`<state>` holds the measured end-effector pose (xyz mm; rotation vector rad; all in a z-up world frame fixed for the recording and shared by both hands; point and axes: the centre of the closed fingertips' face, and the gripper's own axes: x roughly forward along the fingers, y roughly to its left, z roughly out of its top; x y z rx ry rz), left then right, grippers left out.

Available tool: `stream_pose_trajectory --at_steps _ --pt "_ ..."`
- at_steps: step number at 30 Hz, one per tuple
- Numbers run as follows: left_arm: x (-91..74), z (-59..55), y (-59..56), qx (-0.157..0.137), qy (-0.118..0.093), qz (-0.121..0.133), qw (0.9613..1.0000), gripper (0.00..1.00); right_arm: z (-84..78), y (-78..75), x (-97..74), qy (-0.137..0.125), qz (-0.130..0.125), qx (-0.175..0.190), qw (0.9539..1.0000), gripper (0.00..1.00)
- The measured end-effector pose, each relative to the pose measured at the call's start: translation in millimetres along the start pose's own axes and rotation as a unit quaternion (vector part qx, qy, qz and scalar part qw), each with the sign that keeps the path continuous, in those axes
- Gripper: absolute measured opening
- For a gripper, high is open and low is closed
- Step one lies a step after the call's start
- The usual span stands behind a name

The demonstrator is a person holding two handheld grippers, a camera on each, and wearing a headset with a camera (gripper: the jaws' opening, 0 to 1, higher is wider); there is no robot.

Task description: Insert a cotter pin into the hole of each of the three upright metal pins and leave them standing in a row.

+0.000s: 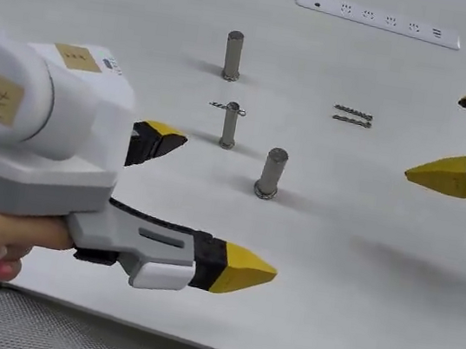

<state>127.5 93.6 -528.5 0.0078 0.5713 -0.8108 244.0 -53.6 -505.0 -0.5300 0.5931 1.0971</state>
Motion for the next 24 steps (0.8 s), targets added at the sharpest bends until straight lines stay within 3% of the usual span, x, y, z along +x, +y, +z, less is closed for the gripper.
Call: stream_pose_trajectory --at_steps 10,17,24 --pt "-5.2 -2.7 3.1 -0.006 0.0 0.002 1.0 0.97 3.0 -21.6 26.0 0.035 0.014 -0.037 0.9986 0.59" --pt "-8.2 0.0 4.3 -0.005 -0.004 0.0 1.0 0.96 -6.0 -18.9 41.1 0.077 0.035 -0.068 0.9941 0.53" --pt "-11.7 2.4 5.8 -0.009 -0.009 0.002 0.9999 0.94 -9.7 -28.5 56.7 0.094 0.036 -0.081 0.9916 0.39"
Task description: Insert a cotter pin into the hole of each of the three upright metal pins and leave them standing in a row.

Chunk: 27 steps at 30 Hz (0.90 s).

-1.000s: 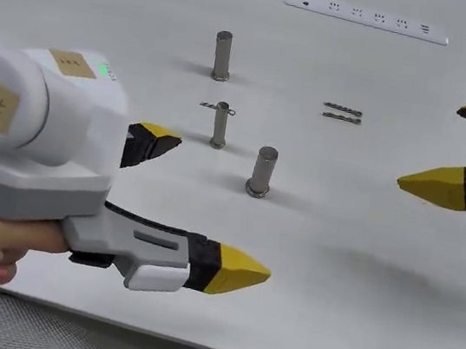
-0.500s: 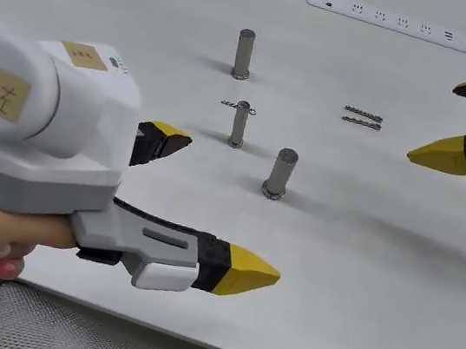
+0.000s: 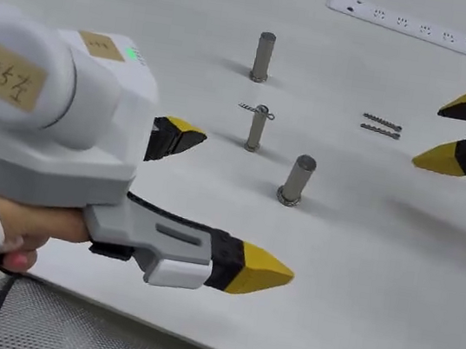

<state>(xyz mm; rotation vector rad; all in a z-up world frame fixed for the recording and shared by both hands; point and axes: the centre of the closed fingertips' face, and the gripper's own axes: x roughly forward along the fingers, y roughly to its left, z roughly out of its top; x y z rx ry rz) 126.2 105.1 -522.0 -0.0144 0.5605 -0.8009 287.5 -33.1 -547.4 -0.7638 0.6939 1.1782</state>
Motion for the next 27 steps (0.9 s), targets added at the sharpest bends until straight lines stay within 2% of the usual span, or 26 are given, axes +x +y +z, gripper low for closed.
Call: stream_pose_trajectory --at_steps 12,21,27 --pt "-3.5 -3.8 3.1 0.004 0.006 0.0 1.0 0.94 4.4 -7.8 30.2 0.026 0.027 -0.019 0.9991 0.21" --pt "-6.3 -0.9 -0.1 -0.005 -0.003 -0.003 1.0 0.94 1.0 -5.3 44.0 0.056 0.041 -0.033 0.9971 0.18" --pt "-9.6 6.2 -3.9 -0.004 -0.018 -0.008 0.9998 0.93 -3.9 -10.6 52.2 0.061 0.052 -0.03 0.9963 0.15"
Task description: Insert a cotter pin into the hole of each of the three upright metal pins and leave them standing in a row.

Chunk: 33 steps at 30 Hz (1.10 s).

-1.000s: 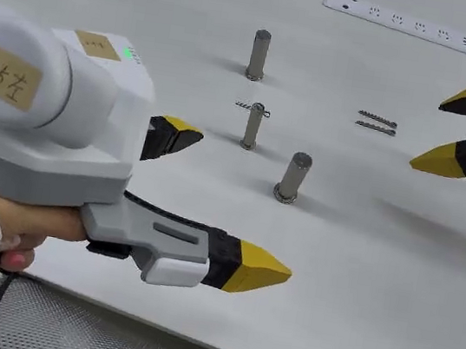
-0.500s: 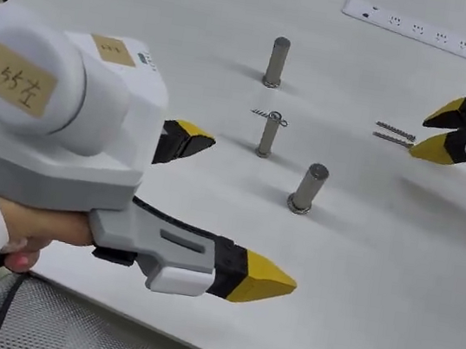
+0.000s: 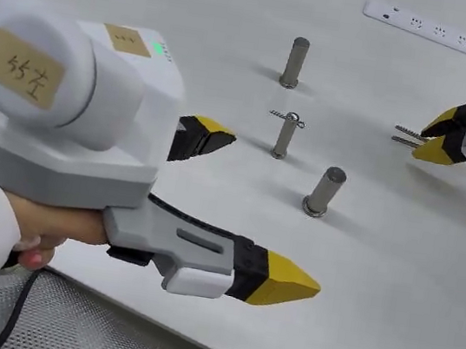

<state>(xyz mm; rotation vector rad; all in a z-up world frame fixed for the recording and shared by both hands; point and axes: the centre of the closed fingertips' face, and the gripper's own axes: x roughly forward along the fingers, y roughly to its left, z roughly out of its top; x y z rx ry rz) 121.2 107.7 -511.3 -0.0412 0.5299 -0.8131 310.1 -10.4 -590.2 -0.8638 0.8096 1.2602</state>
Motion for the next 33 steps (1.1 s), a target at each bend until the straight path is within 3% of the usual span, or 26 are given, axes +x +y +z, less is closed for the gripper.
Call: stream_pose_trajectory --at_steps 9,21,25,30,33 --pt "-1.0 6.7 -2.7 -0.004 -0.007 0.006 0.9999 0.93 -8.6 -7.7 6.8 0.025 0.01 0.0 0.9996 0.1" --pt "-7.5 6.9 7.2 -0.028 -0.02 0.018 0.9992 0.92 -16.6 -10.2 8.9 0.046 0.01 0.005 0.9989 0.06" --pt "-7.9 4.7 9.3 -0.027 -0.015 0.021 0.9993 0.92 -17.2 -7.7 9.8 0.051 0.02 0.009 0.9985 0.03" --pt "-8.7 2.6 10.8 -0.034 -0.012 0.022 0.9991 0.91 -16.2 -6.0 11.4 0.072 0.019 -0.016 0.9971 0.01" --pt "-9.3 -0.4 10.7 -0.03 -0.004 0.022 0.9993 0.91 -15.4 -6.6 11.0 0.082 0.02 -0.006 0.9964 0.0"
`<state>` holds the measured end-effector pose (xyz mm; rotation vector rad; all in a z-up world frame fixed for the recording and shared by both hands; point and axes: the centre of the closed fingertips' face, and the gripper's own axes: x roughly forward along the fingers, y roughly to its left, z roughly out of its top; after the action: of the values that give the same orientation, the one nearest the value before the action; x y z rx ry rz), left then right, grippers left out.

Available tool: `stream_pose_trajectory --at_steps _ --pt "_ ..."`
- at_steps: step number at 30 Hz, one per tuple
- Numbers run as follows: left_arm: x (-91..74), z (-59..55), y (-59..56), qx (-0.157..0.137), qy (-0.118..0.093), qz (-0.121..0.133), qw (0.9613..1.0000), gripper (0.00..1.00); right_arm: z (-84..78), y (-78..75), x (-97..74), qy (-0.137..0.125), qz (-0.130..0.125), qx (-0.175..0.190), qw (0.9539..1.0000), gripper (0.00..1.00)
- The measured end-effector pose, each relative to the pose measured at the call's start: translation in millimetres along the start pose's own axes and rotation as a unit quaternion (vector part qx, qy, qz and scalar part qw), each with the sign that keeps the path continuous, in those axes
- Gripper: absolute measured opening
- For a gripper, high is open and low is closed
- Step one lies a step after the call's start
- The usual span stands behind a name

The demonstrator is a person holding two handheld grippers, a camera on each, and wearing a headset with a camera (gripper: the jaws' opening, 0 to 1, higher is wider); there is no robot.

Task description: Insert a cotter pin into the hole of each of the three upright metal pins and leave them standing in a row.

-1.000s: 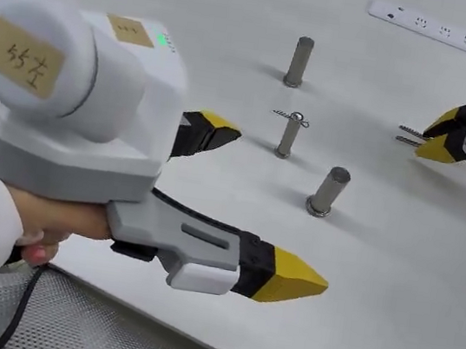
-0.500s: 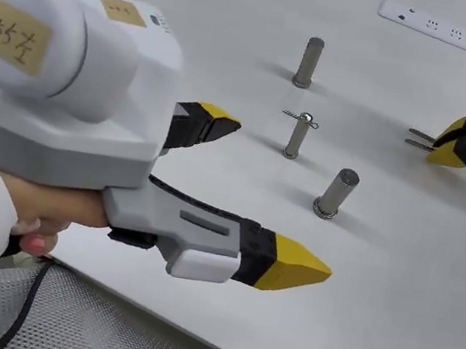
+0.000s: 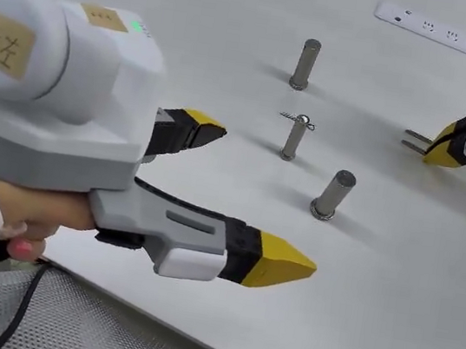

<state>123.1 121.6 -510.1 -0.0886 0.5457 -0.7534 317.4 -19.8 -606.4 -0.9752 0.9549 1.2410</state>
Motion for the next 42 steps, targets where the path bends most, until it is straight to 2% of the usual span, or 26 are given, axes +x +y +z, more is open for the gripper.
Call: stream_pose_trajectory --at_steps 4,7,13,18,24,26,28,31,32,36,39,42 --pt "-1.0 0.0 0.0 -0.001 0.0 -0.001 1.0 0.9 0.4 0.6 0.1 0.025 -0.001 0.014 0.9996 0.0" --pt "-2.1 -1.7 2.9 -0.008 0.002 -0.001 1.0 0.89 0.3 2.6 -0.3 0.049 0.0 -0.023 0.9986 0.0" --pt "-5.1 -1.1 7.5 -0.008 0.003 0.004 1.0 0.89 -0.8 -2.2 1.4 0.067 0.008 -0.041 0.9968 0.0" --pt "-5.8 -3.3 12.5 -0.024 -0.001 0.005 0.9997 0.87 -1.8 -3.0 0.7 0.065 0.019 -0.035 0.9971 0.0" --pt "-8.0 -5.0 13.3 -0.021 0.002 0.004 0.9998 0.86 -1.8 -4.0 1.7 0.056 0.02 -0.03 0.9978 0.0" --pt "-8.4 -5.0 13.4 -0.021 0.003 0.004 0.9998 0.86 -1.6 -3.1 1.7 0.06 0.017 -0.021 0.9978 0.0" --pt "-8.6 -5.3 13.7 -0.02 0.003 0.004 0.9998 0.86 -1.5 -1.1 1.7 0.065 0.013 -0.031 0.9973 0.0" --pt "-9.1 -7.0 14.6 -0.021 0.007 0.005 0.9997 0.86 -1.6 -1.2 1.1 0.07 0.009 -0.026 0.9972 0.0" --pt "-8.8 -7.2 13.4 -0.02 0.008 0.004 0.9998 0.85 -2.8 -5.6 2.4 0.07 0.01 -0.026 0.9972 0.0" --pt "-9.0 -9.1 16.1 -0.015 0.012 0.014 0.9997 0.86 -2.3 -8.5 3.7 0.067 0.01 -0.02 0.9975 0.0" --pt "-8.5 -10.6 17.9 -0.006 0.017 0.023 0.9996 0.87 -3.2 -12.5 4.7 0.057 0.016 0.002 0.9983 0.0" --pt "-8.7 -9.7 18.3 -0.007 0.017 0.025 0.9995 0.88 -7.0 -12.1 2.9 0.062 0.013 0.004 0.998 0.0"
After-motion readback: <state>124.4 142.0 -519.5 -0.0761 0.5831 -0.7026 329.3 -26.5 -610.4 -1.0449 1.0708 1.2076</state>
